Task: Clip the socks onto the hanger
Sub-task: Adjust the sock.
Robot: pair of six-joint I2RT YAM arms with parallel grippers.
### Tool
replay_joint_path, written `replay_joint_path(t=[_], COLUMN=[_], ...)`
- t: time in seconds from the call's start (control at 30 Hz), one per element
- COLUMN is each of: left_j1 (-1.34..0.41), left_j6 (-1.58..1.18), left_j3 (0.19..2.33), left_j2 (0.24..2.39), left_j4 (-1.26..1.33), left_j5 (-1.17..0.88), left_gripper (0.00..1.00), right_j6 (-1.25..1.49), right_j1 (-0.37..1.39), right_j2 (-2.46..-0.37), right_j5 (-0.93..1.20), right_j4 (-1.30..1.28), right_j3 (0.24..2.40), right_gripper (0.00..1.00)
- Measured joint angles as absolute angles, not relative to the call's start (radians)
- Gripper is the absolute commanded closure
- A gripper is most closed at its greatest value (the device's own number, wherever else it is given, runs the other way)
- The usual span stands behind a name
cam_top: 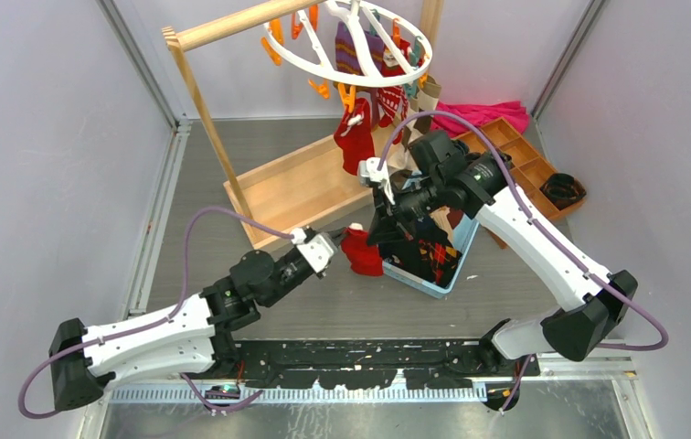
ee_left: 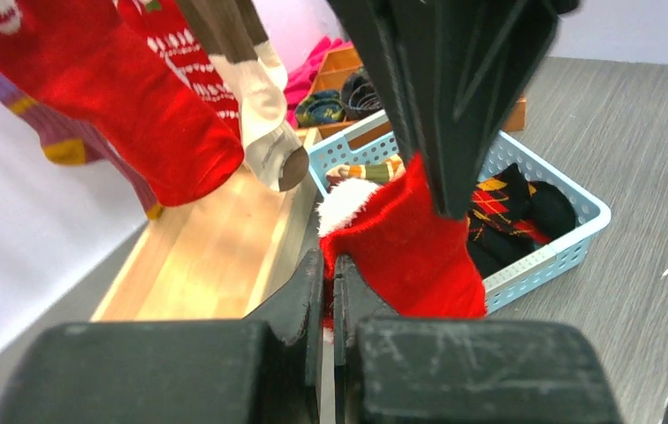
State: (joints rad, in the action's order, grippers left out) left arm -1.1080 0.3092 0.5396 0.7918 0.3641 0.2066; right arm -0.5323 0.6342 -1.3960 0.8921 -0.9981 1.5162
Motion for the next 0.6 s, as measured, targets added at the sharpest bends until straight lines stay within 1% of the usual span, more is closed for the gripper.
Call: replay_joint_path(t=[0.03,0.07,0.1,0.2,0.3,0.4,0.53,0.6], left_j1=[-1.109,-1.109,-1.11,-1.11,-1.089,-1.035,-0.923,-0.87], left_j6=[0.278,0.257,0.225,0.126,0.028,-0.072,-0.179,-0.217], left_j3=[0.565,0.58,0.598,0.635,0.662,0.695,0.708,0.696], left_j2=[0.815,0.83,0.847,0.877,0.881,0.876,0.832,0.78], left_j4=[0.341,0.328,0.31,0.248,0.174,0.08,-0.032,-0.073], left_j5=[0.231,0.246,0.266,0.297,0.287,0.248,0.162,0.11], left_gripper=[0.99,0.95,0.89,0.77,0.64,0.5,0.37,0.32], right_j6=[-0.536,-0.54,-0.548,-0.563,-0.576,-0.586,-0.603,-0.616], right_j1=[0.634,0.635,0.636,0.642,0.649,0.652,0.652,0.65], right_j2=[-1.396,-1.395,-1.394,-1.387,-1.374,-1.36,-1.343,-1.332], right_j5=[0.89,0.886,0.879,0.847,0.816,0.792,0.779,0.767], right_j4=[-0.995,-0.994,-0.989,-0.976,-0.975,-0.977,-0.982,-0.993], right_j3=[1.507,1.501,1.49,1.461,1.435,1.43,1.43,1.43], right_gripper=[0.99,0.99,0.99,0.99,0.99,0.99,0.99,0.99])
